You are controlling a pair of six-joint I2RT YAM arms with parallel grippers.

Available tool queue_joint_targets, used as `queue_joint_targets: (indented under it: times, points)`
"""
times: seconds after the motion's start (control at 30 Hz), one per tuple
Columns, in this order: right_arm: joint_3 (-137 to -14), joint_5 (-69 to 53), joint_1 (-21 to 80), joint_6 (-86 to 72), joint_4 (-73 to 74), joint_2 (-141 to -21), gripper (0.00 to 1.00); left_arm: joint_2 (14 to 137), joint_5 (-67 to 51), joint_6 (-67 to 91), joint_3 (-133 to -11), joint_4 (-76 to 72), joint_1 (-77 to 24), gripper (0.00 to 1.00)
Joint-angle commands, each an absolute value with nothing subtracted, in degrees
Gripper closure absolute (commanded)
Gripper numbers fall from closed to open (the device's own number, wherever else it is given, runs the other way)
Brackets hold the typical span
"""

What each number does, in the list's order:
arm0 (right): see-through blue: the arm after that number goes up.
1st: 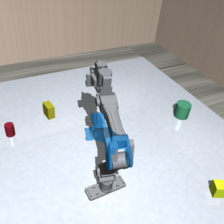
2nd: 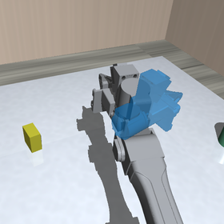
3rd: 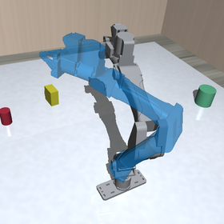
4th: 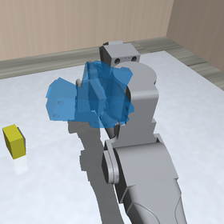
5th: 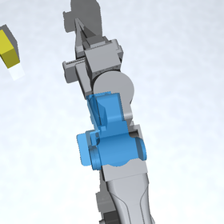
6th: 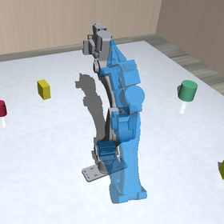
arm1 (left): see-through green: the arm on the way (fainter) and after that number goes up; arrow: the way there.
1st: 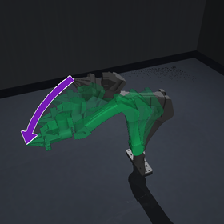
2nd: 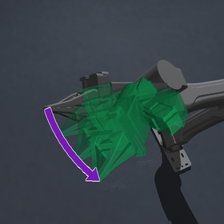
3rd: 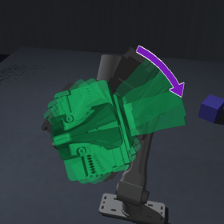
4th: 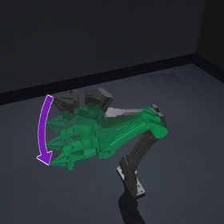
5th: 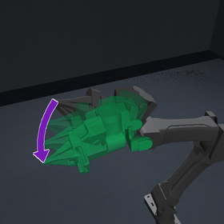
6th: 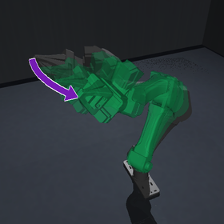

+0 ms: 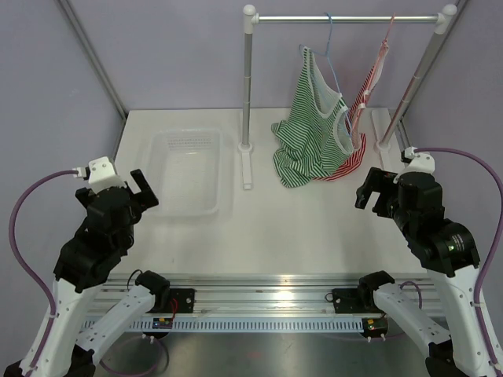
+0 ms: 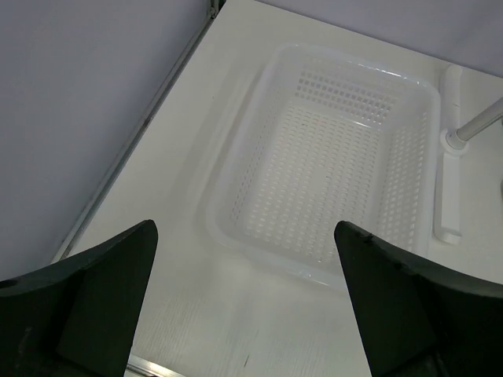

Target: Remove the tank top from the hanger

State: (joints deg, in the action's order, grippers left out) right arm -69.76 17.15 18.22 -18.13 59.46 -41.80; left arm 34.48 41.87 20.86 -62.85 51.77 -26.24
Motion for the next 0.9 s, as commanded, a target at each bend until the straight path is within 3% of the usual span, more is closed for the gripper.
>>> queue_joint_targets:
  times: [0.0,0.43,0.6,0.87]
  points:
    - [-71.19,18.28,18.46,-18.98,57.57,-42.01,0.01,33.31,43.33,21.88,-62.75,48.69,-26.54,0.01]
    - [-84.18,14.06,18.54,-13.63,50.54,-49.29,0.00,32.96,35.52,24.34,-61.96,48.08,-26.54,0.01]
    - [-97.96,13.89,18.46,-9.06,49.05,-60.54,0.05,32.43,32.87,25.05,-60.56,47.29,-26.46,0.01]
    - [-124.40,9.50,18.28,-1.59,51.84,-84.09,0.21,33.48,32.87,24.08,-56.78,45.97,-26.46,0.01]
